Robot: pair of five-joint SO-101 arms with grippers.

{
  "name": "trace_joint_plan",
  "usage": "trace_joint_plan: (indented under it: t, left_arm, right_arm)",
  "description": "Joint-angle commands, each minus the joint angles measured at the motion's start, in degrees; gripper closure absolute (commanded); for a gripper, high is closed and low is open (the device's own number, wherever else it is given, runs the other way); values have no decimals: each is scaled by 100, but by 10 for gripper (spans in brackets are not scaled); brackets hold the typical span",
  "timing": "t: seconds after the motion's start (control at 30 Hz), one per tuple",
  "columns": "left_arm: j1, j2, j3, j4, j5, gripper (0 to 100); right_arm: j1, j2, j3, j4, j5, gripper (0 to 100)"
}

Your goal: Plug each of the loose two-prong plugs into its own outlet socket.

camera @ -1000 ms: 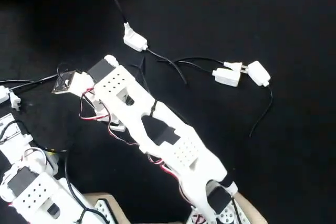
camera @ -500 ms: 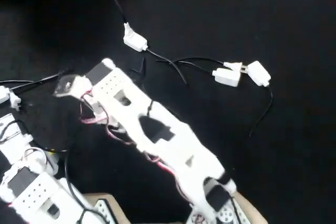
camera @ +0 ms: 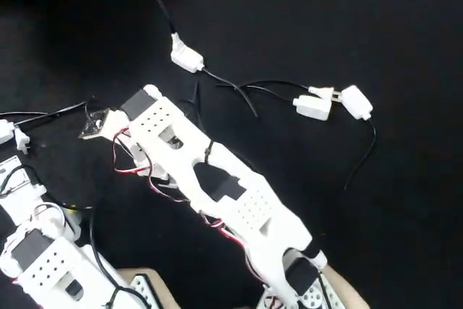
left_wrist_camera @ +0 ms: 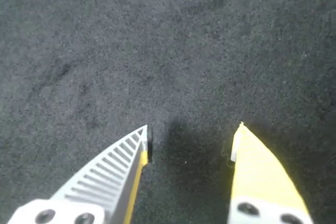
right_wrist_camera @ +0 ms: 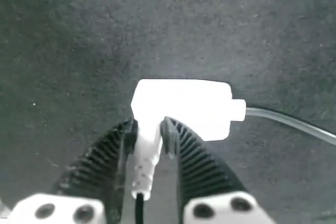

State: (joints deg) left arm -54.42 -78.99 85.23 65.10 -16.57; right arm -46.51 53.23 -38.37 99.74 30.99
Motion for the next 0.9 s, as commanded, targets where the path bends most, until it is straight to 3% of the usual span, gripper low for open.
trace_joint_plan:
  t: [0.0,0.2,0.5,0.87]
  left_arm:
    - [40,-44,-84,-62,-9,736]
    - [-4,-44,-145,-53,0,735]
    - [31,-44,-136,-53,0,735]
    - [22,-44,-136,-53,0,735]
  right_arm:
    - [0,382,356,141,-185,959]
    - [-35,382,154,141,-220,796]
    - [9,-391,92,149,-264,804]
    - [70,-1666,110,149,-1662,800]
